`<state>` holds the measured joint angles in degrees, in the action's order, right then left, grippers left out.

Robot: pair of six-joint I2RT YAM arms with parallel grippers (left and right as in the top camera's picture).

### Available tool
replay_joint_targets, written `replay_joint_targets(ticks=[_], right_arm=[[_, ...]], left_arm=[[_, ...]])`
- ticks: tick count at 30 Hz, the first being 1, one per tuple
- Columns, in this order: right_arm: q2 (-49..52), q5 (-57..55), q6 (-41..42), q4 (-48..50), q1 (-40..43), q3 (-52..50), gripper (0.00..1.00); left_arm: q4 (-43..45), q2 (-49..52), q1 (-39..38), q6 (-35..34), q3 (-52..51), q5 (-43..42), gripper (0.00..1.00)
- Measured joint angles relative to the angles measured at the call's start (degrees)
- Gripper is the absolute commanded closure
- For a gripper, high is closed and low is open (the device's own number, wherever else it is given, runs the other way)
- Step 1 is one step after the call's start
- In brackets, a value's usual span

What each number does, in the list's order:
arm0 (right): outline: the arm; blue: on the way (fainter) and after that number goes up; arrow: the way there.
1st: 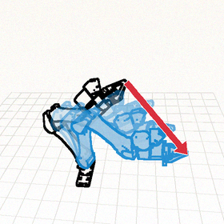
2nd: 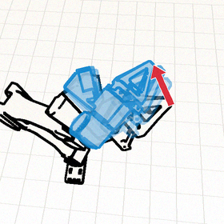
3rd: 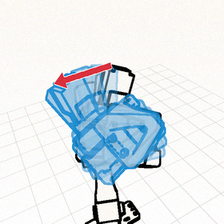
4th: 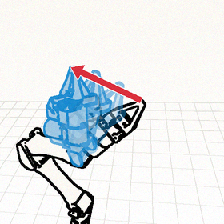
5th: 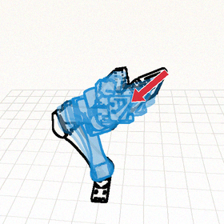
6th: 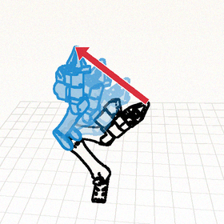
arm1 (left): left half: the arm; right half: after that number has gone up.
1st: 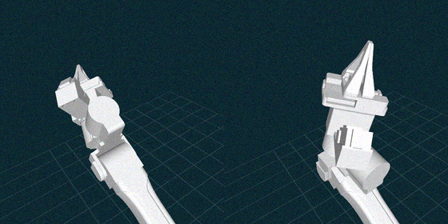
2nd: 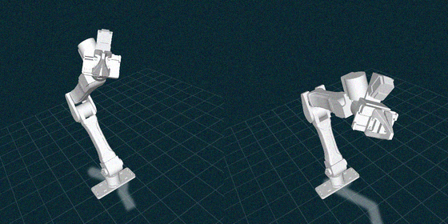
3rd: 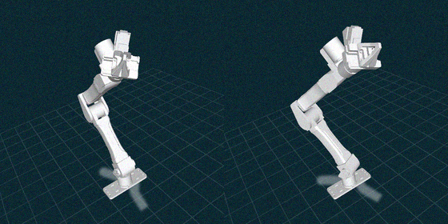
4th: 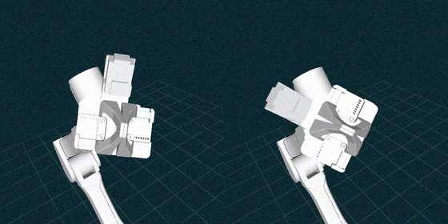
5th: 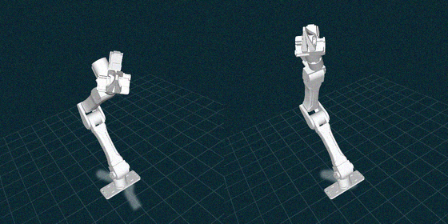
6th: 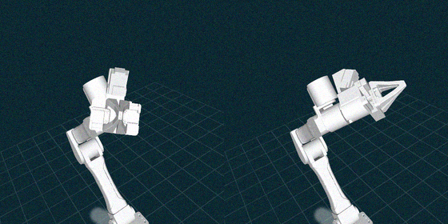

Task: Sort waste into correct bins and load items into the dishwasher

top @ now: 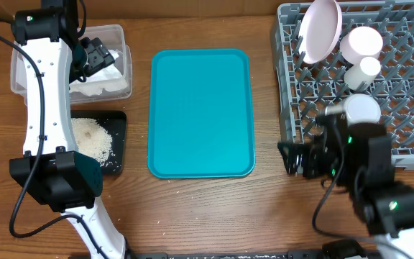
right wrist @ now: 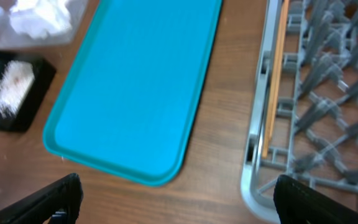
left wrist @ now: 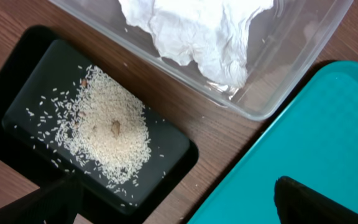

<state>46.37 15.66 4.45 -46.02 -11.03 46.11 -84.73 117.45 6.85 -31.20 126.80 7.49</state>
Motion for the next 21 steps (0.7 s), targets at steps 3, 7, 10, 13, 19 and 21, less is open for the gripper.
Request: replay_joint_targets(ticks=[3, 7, 10, 13, 19, 21], right_arm=[[-7.5, 0.3, 0.0, 8.4, 0.0, -9.3, 0.0], [-17.4, 0.6, 0.0, 15.5, 0.0, -18.0, 0.0], [-23.9, 0.6, 0.0, 20.1, 0.0, -24.0, 0.0], [-30.0, 0.7, 0.0, 24.2, 0.0, -30.3, 0.0], [-35.7, 0.6, 0.0, 31.7, 0.0, -36.9, 0.0], [-37.4, 0.6, 0.0, 34.4, 0.0, -38.9, 0.0]], left_arm=[[0.0, 0.0, 0.0, 0.0, 0.0, 0.0, 0.0], [0.0, 0.0, 0.0, 0.0, 0.0, 0.0, 0.0], [0.0, 0.0, 0.0, 0.0, 0.0, 0.0, 0.0], [0.0, 0.0, 0.0, 0.0, 0.0, 0.0, 0.0], [0.0, 0.0, 0.0, 0.0, 0.0, 0.0, 0.0], [0.0, 0.0, 0.0, 0.0, 0.0, 0.0, 0.0]])
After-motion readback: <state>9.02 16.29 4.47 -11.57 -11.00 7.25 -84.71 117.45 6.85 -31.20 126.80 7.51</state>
